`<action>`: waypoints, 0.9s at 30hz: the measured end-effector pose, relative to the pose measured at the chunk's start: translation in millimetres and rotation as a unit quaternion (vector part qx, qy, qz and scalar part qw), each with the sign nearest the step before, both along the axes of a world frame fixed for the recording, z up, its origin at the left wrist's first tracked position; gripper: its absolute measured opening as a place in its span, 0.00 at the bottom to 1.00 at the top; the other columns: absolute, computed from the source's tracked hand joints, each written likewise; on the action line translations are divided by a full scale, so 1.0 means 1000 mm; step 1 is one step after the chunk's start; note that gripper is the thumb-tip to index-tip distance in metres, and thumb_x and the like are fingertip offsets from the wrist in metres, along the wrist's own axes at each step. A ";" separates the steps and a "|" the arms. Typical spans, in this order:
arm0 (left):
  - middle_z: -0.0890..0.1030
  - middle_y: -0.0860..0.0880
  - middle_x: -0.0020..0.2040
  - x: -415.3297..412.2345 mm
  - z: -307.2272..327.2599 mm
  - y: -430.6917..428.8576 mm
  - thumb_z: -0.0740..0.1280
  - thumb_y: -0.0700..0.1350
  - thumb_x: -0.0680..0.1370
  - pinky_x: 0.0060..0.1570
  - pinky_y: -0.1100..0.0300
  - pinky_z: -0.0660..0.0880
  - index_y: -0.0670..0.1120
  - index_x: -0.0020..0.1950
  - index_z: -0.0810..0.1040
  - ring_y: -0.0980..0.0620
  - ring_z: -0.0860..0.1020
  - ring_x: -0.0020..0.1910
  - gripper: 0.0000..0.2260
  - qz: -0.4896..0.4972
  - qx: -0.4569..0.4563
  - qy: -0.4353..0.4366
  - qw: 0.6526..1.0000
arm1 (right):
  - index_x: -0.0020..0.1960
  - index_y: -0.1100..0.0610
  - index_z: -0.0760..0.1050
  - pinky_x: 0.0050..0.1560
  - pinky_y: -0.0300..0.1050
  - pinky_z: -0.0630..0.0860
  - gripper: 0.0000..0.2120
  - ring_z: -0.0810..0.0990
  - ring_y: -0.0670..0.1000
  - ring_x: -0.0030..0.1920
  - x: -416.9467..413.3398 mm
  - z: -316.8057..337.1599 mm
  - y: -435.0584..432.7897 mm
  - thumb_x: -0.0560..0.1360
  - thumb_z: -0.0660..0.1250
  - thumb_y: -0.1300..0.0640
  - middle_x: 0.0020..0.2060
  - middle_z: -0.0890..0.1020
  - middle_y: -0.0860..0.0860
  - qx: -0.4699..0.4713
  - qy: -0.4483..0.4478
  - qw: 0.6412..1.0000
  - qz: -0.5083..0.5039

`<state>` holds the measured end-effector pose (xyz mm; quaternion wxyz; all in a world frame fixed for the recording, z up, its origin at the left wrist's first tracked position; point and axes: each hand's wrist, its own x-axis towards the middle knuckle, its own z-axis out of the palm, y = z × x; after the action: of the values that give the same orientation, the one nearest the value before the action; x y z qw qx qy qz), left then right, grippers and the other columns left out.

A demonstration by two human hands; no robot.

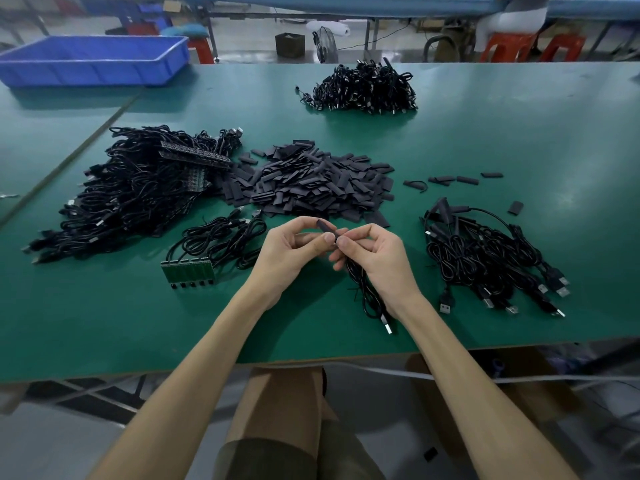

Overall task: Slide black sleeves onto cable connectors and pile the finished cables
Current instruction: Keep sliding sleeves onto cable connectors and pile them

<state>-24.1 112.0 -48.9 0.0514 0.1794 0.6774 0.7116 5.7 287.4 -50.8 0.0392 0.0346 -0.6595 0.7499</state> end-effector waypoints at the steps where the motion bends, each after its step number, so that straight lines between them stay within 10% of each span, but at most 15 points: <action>1: 0.87 0.46 0.50 0.000 0.000 0.000 0.72 0.44 0.79 0.53 0.62 0.78 0.43 0.58 0.81 0.48 0.86 0.51 0.09 0.002 -0.007 0.006 1.000 | 0.51 0.64 0.78 0.40 0.41 0.81 0.07 0.85 0.53 0.35 0.000 0.000 0.000 0.79 0.72 0.61 0.39 0.87 0.59 -0.002 -0.002 1.000 -0.001; 19: 0.85 0.45 0.43 -0.004 -0.005 0.000 0.72 0.46 0.80 0.40 0.62 0.77 0.45 0.52 0.84 0.55 0.80 0.41 0.06 0.053 -0.051 0.020 0.997 | 0.54 0.62 0.74 0.45 0.42 0.80 0.18 0.86 0.54 0.39 -0.002 -0.003 -0.001 0.76 0.74 0.49 0.41 0.88 0.56 0.036 0.006 0.999 0.003; 27: 0.83 0.48 0.36 -0.005 -0.006 -0.003 0.71 0.47 0.81 0.38 0.64 0.75 0.44 0.47 0.84 0.54 0.77 0.33 0.07 0.102 -0.026 -0.015 0.994 | 0.50 0.55 0.81 0.57 0.53 0.83 0.06 0.87 0.53 0.48 -0.004 -0.006 -0.004 0.76 0.77 0.59 0.44 0.87 0.51 0.136 0.015 0.990 -0.035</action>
<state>-29.4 108.9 -54.8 -0.0069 0.0970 0.7094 0.6980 2.0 283.1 -56.9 0.0708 0.0279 -0.7555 0.6507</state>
